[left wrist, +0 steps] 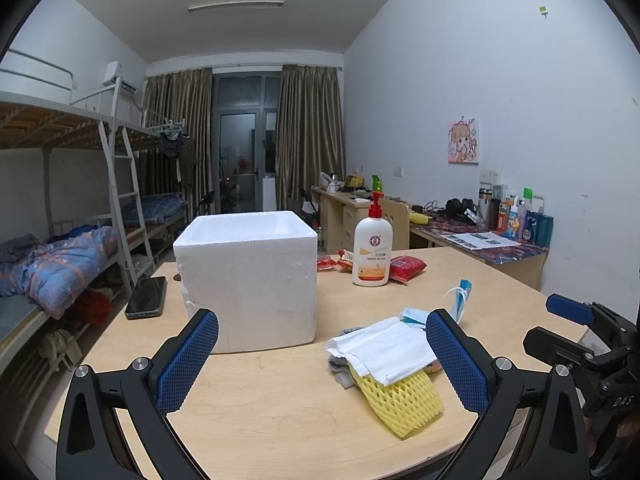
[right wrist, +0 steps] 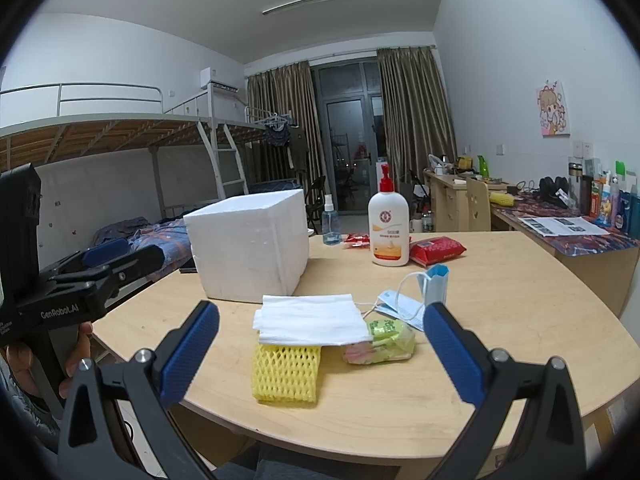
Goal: Organize soft objects
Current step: 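Move both tools toward the white cloth and blue face mask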
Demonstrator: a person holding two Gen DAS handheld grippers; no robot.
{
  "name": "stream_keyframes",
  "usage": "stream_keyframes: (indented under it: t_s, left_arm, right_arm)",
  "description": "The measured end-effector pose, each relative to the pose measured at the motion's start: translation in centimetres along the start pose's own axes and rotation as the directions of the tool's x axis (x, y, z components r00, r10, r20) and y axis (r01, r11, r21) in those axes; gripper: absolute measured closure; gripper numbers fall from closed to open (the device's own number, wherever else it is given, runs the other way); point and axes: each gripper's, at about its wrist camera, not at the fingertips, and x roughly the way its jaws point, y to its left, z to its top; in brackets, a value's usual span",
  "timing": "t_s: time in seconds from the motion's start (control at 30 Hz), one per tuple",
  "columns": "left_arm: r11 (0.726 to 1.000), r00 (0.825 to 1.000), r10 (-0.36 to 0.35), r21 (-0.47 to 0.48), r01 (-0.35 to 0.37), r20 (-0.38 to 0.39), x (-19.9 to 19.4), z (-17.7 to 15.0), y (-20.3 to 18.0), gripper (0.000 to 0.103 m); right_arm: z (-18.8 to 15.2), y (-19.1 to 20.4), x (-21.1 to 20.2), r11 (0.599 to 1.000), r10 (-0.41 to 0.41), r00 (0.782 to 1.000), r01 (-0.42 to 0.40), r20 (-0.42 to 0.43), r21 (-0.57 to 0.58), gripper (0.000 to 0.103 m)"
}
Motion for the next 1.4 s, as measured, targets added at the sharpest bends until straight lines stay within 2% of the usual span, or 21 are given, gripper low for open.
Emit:
stream_keyframes:
  t_s: [0.47,0.93,1.2,1.4]
  left_arm:
    - [1.0,1.0,-0.004,-0.003,0.004,-0.026,1.5,0.2,0.1,0.0]
    - [1.0,0.994,-0.029,-0.004,0.029,-0.102,5.8,0.4,0.0,0.0]
    - [0.998,0.984,-0.061,-0.003,0.061,-0.169,9.1,-0.2,-0.4,0.0]
    - [0.997,0.971,-0.076,-0.003,0.078,-0.228,11.4,-0.8,-0.8,0.0]
  right_arm:
    - [0.4,-0.8,1.7,1.0,-0.003,1.0,0.004,-0.029,0.012,0.0]
    - [1.0,-3.1,4.2,0.999,-0.018,0.997,0.021,-0.075,0.033,0.0]
    - [0.9,-3.3,5.9,1.0,-0.027,0.993,0.027,-0.112,-0.001,0.0]
    - [0.7,-4.5,7.4,0.998,-0.057,0.986,0.06,-0.154,0.016,0.0]
